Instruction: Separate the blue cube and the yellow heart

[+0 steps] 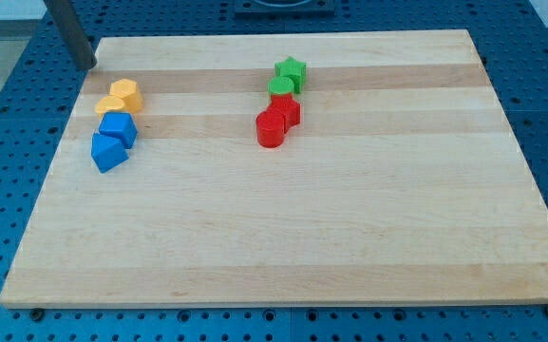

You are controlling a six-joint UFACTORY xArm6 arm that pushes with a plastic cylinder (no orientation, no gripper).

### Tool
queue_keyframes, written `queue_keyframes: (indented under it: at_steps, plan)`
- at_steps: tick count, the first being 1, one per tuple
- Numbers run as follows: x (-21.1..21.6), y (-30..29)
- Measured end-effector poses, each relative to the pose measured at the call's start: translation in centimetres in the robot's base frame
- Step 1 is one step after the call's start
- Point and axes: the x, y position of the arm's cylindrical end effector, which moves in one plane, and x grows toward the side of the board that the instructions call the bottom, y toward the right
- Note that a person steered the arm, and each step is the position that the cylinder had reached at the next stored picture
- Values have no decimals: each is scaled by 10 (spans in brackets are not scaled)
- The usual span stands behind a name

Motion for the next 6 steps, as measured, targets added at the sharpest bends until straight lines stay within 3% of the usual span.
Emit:
queue_keyframes:
  at_steps: [2, 4, 6]
  plan:
    - [3, 0]
    - [94, 1]
    - [135, 34]
